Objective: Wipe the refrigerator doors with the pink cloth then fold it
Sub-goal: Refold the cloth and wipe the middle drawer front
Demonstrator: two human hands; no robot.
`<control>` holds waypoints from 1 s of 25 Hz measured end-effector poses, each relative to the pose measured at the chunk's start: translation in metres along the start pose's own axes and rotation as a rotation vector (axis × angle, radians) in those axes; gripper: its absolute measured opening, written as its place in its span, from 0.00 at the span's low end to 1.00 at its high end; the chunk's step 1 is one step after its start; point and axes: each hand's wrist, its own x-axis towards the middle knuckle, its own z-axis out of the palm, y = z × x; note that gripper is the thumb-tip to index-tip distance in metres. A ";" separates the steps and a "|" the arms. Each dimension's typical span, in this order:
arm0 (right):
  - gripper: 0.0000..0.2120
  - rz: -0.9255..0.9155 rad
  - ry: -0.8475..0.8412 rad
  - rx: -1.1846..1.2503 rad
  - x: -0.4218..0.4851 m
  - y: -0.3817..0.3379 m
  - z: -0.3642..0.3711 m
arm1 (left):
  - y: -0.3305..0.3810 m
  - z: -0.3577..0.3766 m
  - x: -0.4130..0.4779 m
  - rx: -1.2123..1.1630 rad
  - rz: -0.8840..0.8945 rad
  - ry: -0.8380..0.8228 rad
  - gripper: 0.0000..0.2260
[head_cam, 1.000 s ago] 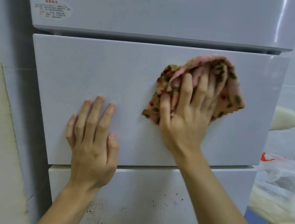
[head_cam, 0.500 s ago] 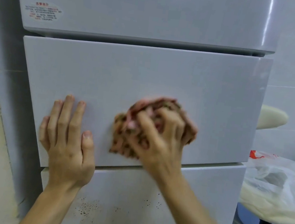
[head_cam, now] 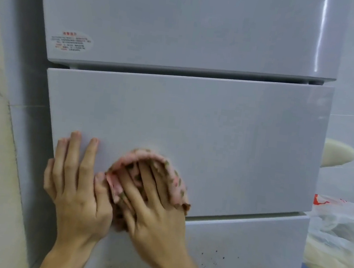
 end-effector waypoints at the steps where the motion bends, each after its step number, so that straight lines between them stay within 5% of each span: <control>1: 0.22 -0.027 -0.028 0.003 -0.006 0.008 -0.004 | -0.001 -0.001 0.000 0.002 0.004 -0.003 0.25; 6: 0.23 0.167 0.182 -0.078 0.060 0.061 -0.025 | -0.018 -0.015 0.006 -0.060 -0.001 -0.054 0.24; 9: 0.24 0.286 0.259 -0.152 0.107 0.032 -0.018 | -0.022 -0.020 0.006 -0.197 -0.043 -0.103 0.25; 13: 0.22 0.072 0.141 -0.009 0.082 -0.028 0.014 | -0.032 -0.025 0.006 -0.326 -0.071 -0.046 0.24; 19: 0.22 -0.130 -0.121 0.057 -0.020 -0.040 0.019 | -0.044 -0.028 -0.005 -0.209 -0.039 -0.034 0.25; 25: 0.22 0.150 0.023 -0.135 -0.001 0.050 -0.012 | -0.032 -0.028 -0.006 -0.236 -0.059 -0.076 0.25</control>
